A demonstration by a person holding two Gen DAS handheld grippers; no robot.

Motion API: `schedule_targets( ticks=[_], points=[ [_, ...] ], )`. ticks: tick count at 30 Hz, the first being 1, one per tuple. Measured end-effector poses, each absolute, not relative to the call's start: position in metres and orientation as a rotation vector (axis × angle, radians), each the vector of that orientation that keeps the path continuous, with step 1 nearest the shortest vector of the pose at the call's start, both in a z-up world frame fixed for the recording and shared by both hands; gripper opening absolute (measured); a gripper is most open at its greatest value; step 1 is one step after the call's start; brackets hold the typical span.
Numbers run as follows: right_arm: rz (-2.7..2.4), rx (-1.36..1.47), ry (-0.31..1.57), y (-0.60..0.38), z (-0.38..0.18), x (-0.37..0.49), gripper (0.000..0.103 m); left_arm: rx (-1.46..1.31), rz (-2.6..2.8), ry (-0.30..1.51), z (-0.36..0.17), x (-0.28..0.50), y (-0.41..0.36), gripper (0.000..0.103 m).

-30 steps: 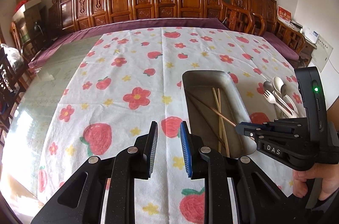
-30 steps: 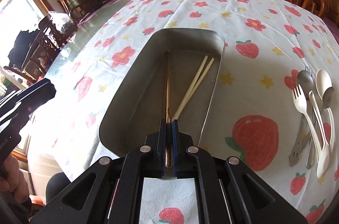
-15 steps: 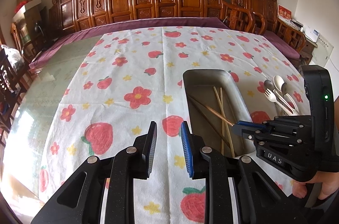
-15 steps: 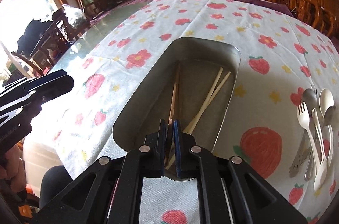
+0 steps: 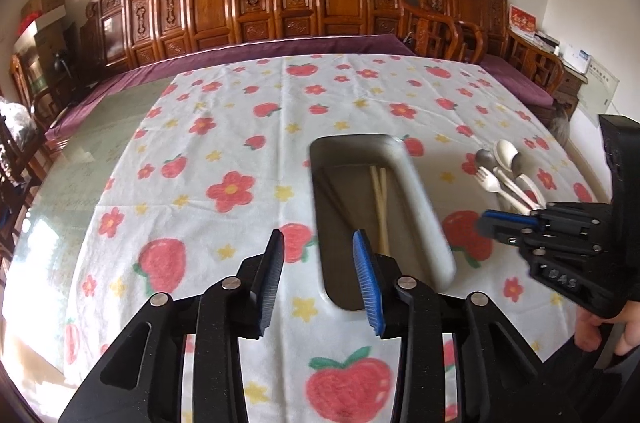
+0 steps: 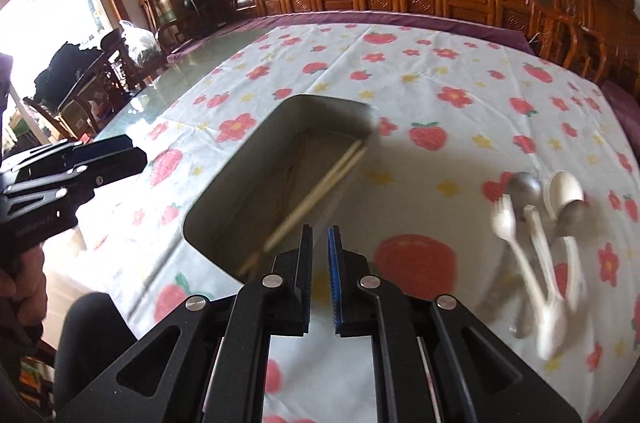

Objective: Organize utensils
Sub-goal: 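Lower the chopstick into the steel tray and open the right tool, then move both tools over the spoons and forks lying on the cloth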

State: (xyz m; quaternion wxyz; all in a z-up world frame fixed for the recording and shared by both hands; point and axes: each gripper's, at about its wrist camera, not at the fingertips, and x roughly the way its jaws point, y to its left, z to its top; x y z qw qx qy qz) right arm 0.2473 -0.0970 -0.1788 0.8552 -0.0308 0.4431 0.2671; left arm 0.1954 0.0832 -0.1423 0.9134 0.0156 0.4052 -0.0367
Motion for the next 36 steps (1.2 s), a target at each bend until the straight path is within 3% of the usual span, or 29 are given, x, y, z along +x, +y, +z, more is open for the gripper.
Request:
schedule_targets(
  ticks=[3,6,12,22,26,33,36],
  points=[
    [0.510,-0.085,0.911,-0.140,-0.173,0.236,0.013,0.036,-0.107,0.836,-0.143,0.197,0.066,0.037],
    [0.462,-0.086,0.903,-0.179,-0.173,0.229,0.019,0.049,-0.144,0.829,-0.145,0.199,0.042,0.047],
    [0.350,-0.065,0.907,-0.253,-0.183,0.228,0.019,0.068,-0.204,0.838,-0.152,0.203,-0.002,0.049],
    [0.302,-0.033,0.912,-0.295,-0.194,0.233,0.019,0.084,-0.290,0.884,-0.178,0.220,-0.075,0.049],
    [0.290,-0.020,0.916,-0.306,-0.195,0.234,0.026,0.083,-0.314,0.908,-0.186,0.237,-0.106,0.049],
    [0.278,0.044,0.910,-0.327,-0.192,0.238,0.027,0.072,-0.327,0.947,-0.200,0.269,-0.147,0.049],
    [0.282,0.077,0.913,-0.333,-0.192,0.240,0.027,0.030,-0.327,0.973,-0.209,0.285,-0.161,0.043]
  ],
)
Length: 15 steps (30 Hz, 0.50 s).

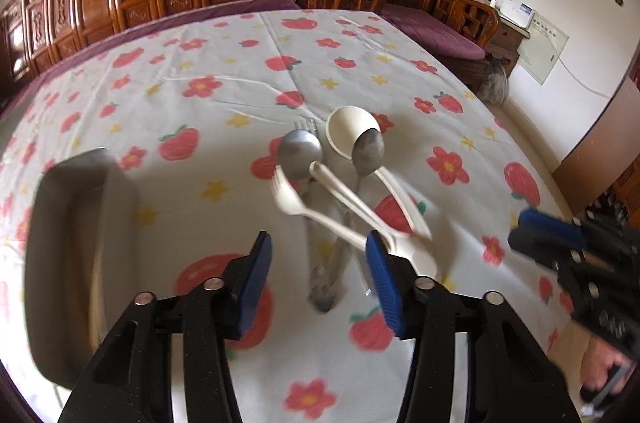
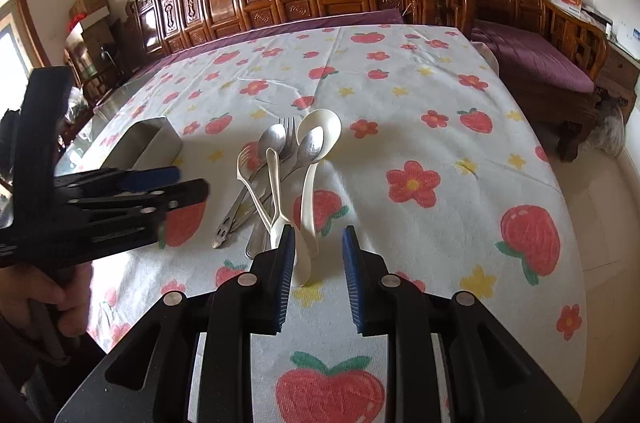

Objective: Organize utensils
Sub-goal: 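Move both tools over the spoons and forks lying on the cloth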

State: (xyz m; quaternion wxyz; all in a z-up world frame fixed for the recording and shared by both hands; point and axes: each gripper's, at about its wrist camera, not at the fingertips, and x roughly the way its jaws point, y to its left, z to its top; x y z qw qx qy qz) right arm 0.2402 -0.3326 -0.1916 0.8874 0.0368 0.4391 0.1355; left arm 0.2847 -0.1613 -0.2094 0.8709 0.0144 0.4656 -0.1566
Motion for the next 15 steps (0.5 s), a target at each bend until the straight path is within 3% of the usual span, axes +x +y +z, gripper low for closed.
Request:
schedule_targets(
  ticks=[15],
  points=[
    [0.279,0.114,0.935,-0.339,-0.200,0.240,0.027,-0.046,-0.225,1.087,-0.255,0.322,-0.181,0.021]
  ],
)
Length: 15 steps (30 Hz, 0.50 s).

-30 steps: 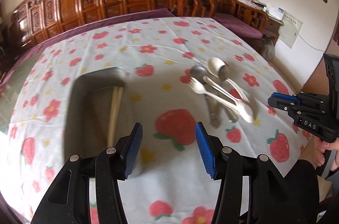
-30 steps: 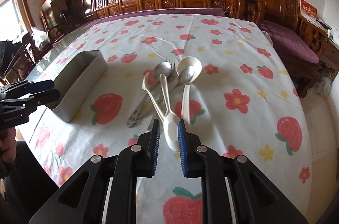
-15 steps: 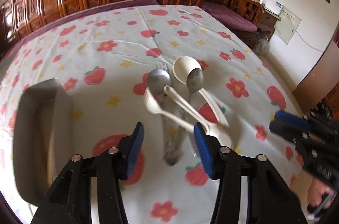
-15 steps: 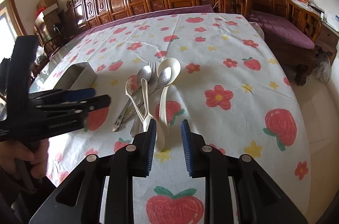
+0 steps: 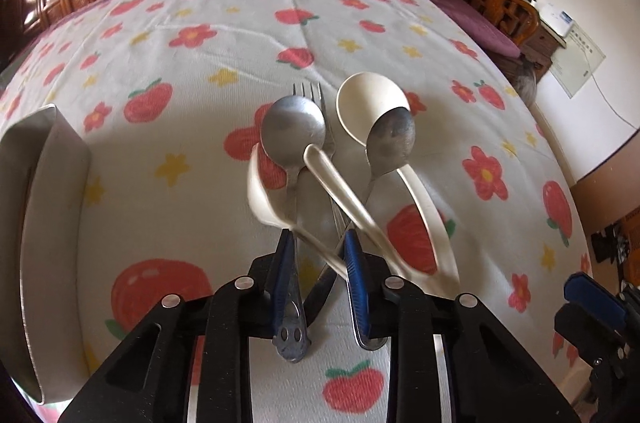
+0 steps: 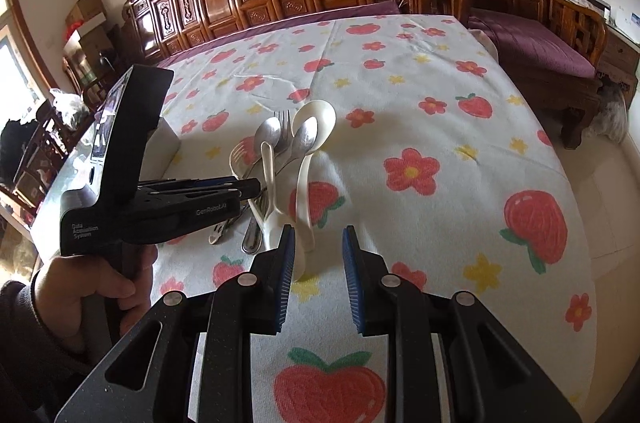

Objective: Organize utensils
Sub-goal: 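Move both tools over the spoons and forks lying on the cloth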

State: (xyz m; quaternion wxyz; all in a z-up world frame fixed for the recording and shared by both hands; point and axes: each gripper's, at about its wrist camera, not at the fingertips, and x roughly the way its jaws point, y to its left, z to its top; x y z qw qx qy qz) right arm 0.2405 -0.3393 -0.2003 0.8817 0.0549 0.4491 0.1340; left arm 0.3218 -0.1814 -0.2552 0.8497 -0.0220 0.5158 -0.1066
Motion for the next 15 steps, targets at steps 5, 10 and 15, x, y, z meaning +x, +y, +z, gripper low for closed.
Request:
schedule_targets(
  ticks=[5,10,15],
  points=[
    [0.278,0.110,0.934,-0.339,-0.200,0.241,0.027,-0.080,-0.227,1.099,-0.253,0.321,-0.178,0.012],
    [0.284,0.080,0.935,-0.332,-0.201,0.240,0.027,-0.084,-0.235,1.088,-0.246,0.316,-0.170,0.000],
    [0.283,0.044,0.944,-0.323,-0.206,0.239,0.027,-0.080,-0.246,1.095,-0.245,0.313,-0.163,0.000]
  ],
)
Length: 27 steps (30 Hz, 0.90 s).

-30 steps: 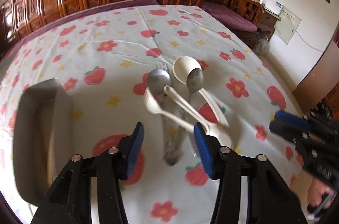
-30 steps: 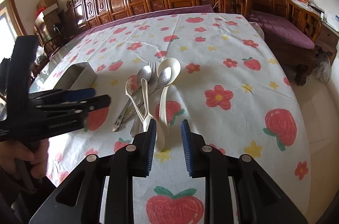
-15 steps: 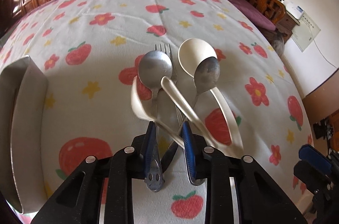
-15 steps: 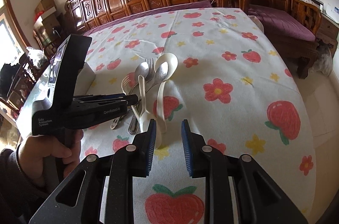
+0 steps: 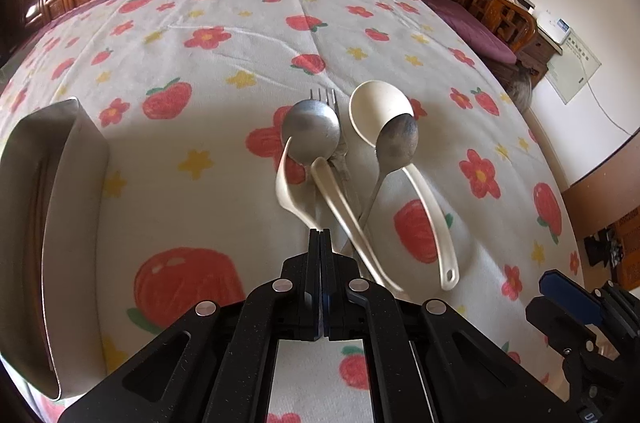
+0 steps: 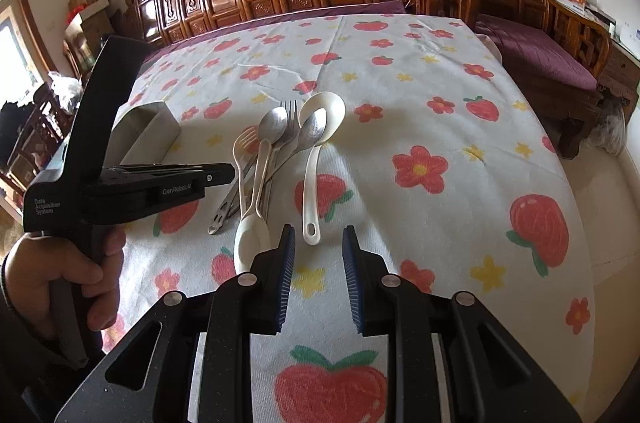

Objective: Organize utensils
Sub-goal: 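Move both tools over the spoons and forks lying on the cloth, then grasp the white plastic fork by its handle with the left tool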

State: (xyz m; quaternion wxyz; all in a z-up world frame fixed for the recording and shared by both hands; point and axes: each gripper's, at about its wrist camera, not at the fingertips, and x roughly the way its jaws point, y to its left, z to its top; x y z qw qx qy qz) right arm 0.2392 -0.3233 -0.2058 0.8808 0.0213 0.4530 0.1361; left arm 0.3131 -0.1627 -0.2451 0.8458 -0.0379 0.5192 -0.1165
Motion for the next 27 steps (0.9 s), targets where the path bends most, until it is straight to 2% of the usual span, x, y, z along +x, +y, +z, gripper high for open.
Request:
schedule_targets(
  ticks=[7,13,15,18,21,24,27],
  points=[
    [0.287,0.028,0.955,-0.318,-0.211,0.239,0.027,-0.099,-0.251,1.127,-0.250,0.319,-0.167,0.003],
    [0.281,0.040,0.956,-0.322,-0.212,0.240,0.027,0.005,-0.212,1.123,-0.247,0.323,-0.181,0.005],
    [0.280,0.042,0.952,-0.323,-0.210,0.239,0.027,0.013,-0.208,1.152,-0.249,0.324,-0.181,0.014],
    [0.281,0.046,0.945,-0.323,-0.208,0.239,0.027,0.008,-0.198,1.173,-0.256,0.322,-0.178,0.016],
    [0.282,0.044,0.941,-0.323,-0.206,0.238,0.027,0.003,-0.193,1.172,-0.259,0.321,-0.175,0.016],
    [0.283,0.043,0.938,-0.323,-0.205,0.238,0.027,-0.016,-0.199,1.172,-0.260,0.321,-0.172,0.008],
    [0.285,0.038,0.939,-0.322,-0.205,0.238,0.027,-0.036,-0.200,1.156,-0.256,0.318,-0.168,0.008]
  ],
)
